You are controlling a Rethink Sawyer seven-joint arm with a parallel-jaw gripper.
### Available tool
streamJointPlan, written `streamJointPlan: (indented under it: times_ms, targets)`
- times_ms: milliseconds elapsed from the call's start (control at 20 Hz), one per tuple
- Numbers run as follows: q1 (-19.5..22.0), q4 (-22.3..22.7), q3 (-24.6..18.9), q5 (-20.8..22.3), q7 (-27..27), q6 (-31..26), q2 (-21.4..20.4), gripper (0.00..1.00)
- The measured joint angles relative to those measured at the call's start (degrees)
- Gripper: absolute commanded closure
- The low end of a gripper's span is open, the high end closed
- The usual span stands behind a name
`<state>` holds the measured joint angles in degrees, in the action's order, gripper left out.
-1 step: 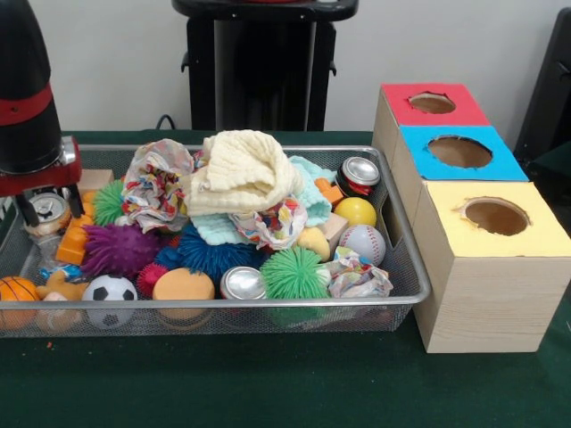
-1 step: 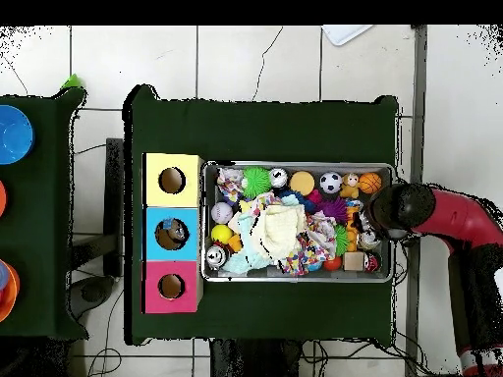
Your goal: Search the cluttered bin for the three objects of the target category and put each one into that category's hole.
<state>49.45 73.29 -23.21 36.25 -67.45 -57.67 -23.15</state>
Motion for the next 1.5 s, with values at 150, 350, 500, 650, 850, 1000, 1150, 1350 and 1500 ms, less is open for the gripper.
streamJointPlan:
  times_ms: [150, 350, 500, 650, 850, 1000, 1150, 1350, 1500]
  targets:
    - [0.0, 0.0, 0.01, 0.05, 0.0, 0.01, 0.08, 0.0]
    - [0.0, 0.0, 0.0, 0.12, 0.0, 0.48, 0.22, 0.0]
    - [0.0, 0.0, 0.0, 0.17, 0.0, 0.83, 0.27, 0.0]
    - [0.0, 0.0, -0.02, 0.22, 0.0, 0.91, 0.27, 0.0]
    - [0.04, -0.01, -0.08, 0.25, 0.0, 0.91, 0.32, 0.0]
    - [0.12, -0.02, -0.15, 0.3, 0.0, 0.91, 0.34, 0.0]
    - [0.31, -0.04, -0.28, 0.37, 0.0, 0.91, 0.38, 0.0]
    - [0.66, -0.05, -0.41, 0.39, 0.0, 0.91, 0.44, 0.0]
    - [1.05, -0.06, -0.61, 0.41, 0.0, 0.92, 0.44, 0.0]
